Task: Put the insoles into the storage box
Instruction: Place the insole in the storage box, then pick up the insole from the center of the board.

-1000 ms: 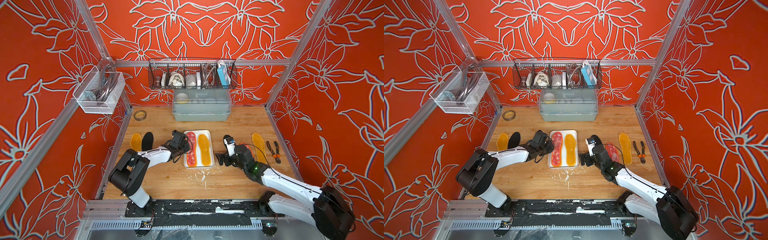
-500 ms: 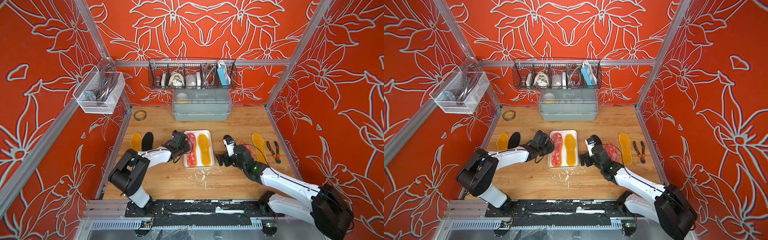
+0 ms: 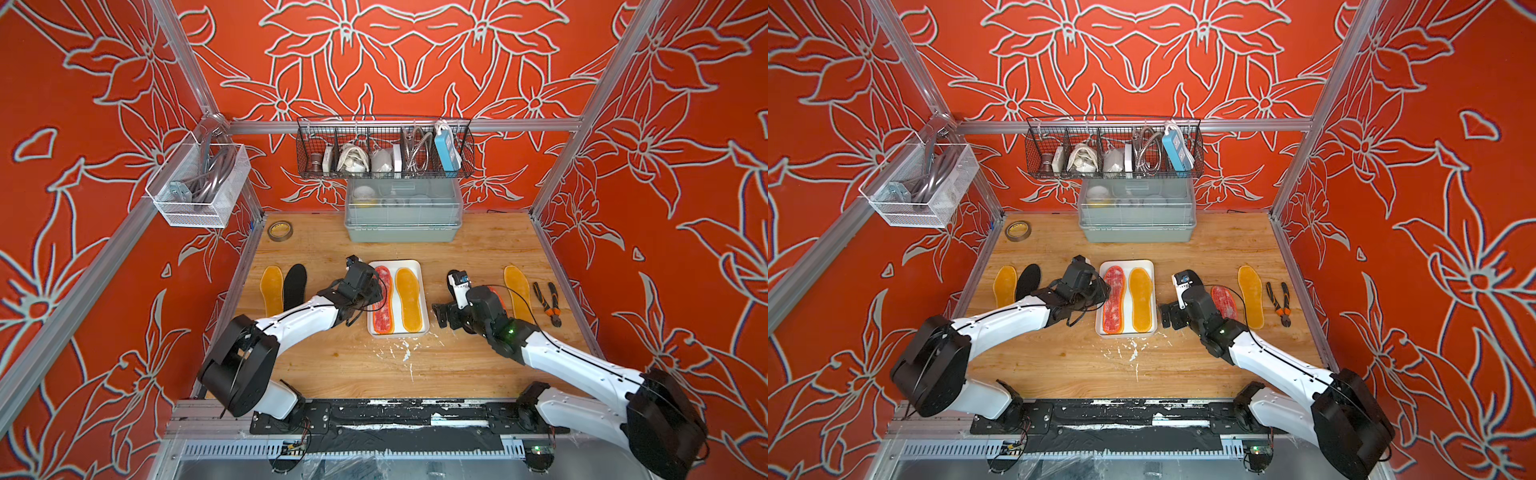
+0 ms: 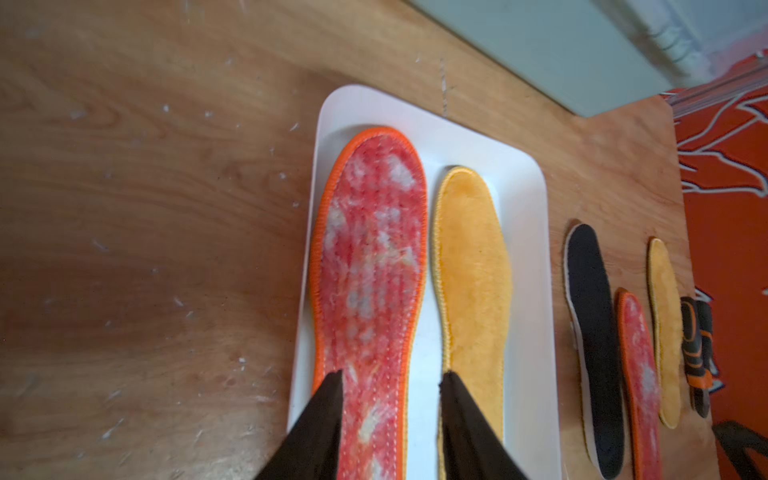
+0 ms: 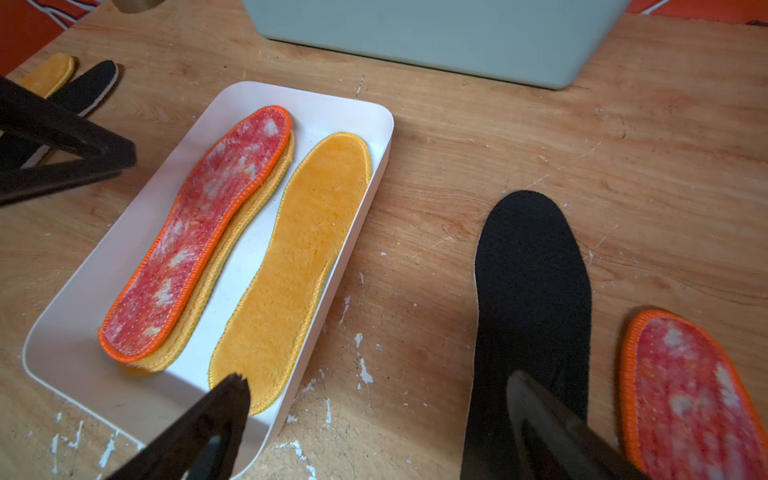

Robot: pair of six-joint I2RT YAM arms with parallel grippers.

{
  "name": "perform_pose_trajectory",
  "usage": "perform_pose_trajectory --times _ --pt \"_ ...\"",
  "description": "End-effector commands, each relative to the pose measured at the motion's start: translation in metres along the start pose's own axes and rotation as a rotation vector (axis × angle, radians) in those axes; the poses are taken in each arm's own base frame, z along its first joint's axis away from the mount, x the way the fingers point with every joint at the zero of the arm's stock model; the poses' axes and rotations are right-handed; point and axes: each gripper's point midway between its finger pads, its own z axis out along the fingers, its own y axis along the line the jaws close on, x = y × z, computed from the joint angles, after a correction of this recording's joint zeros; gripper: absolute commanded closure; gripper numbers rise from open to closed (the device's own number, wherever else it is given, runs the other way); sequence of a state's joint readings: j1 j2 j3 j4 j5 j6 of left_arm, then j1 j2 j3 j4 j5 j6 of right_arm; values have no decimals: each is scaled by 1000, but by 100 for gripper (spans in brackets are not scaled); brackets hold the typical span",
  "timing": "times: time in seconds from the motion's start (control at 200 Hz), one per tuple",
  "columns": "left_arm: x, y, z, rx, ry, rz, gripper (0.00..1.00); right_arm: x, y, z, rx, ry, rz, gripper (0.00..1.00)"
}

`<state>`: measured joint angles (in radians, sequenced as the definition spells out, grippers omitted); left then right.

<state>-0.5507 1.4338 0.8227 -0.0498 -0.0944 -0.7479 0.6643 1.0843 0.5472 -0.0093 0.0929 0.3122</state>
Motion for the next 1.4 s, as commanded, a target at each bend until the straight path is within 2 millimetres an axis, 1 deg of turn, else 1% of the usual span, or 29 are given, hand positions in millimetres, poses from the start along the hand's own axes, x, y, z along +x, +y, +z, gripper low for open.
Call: perform_pose_trajectory --times 0.0,0.025,0.095,0.19,0.255,0.335,0.415,0.475,0.515,0.651,0.701,0.756,0.826,0.921,1.011,1.141,1.211,1.266,1.301,1.336,1.391 --pt "-16 -12 -28 -16 -80 123 52 -16 -13 -11 37 28 71 0" --pt "-17 -16 -31 -4 -91 155 50 -18 -18 -12 48 43 95 0" --pt "-16 -31 -40 22 -101 256 45 -16 -35 -15 104 109 153 1" --pt "-7 -64 -49 90 -70 438 44 -5 -60 -19 184 217 211 5" --pt "9 -88 -51 148 -15 569 43 9 -83 -23 254 298 274 8" --pt "34 -113 -50 248 67 676 43 31 -112 -28 312 376 396 13" --pt "60 -129 -50 343 130 755 42 50 -134 -31 331 405 525 18" --pt "76 -136 -50 404 163 790 42 62 -146 -32 358 408 581 20" --pt "86 -137 -49 443 187 798 42 69 -152 -33 379 411 600 23" --pt "112 -134 -51 557 236 817 37 88 -168 -33 458 459 628 24" --pt "118 -132 -51 577 247 820 37 95 -170 -30 460 470 649 24" --pt "124 -133 -53 611 261 816 36 100 -173 -29 455 482 678 27" --pt "132 -132 -53 645 272 812 32 104 -173 -23 442 479 691 30" --pt "134 -127 -51 638 277 813 32 111 -168 -16 408 506 703 32" --pt "132 -122 -50 609 263 819 32 119 -168 -14 414 536 697 33" --pt "130 -119 -49 589 254 817 32 123 -166 -9 398 544 704 38" --pt "130 -117 -47 579 257 815 32 125 -167 -9 403 559 703 39" --pt "130 -116 -47 573 256 816 32 124 -167 -9 400 557 704 39" --pt "129 -116 -47 567 251 816 32 121 -164 -8 383 550 706 44" --pt "128 -115 -46 562 246 816 32 118 -161 -7 360 541 714 47" --pt "128 -114 -46 555 244 816 32 113 -153 -5 314 526 738 47"
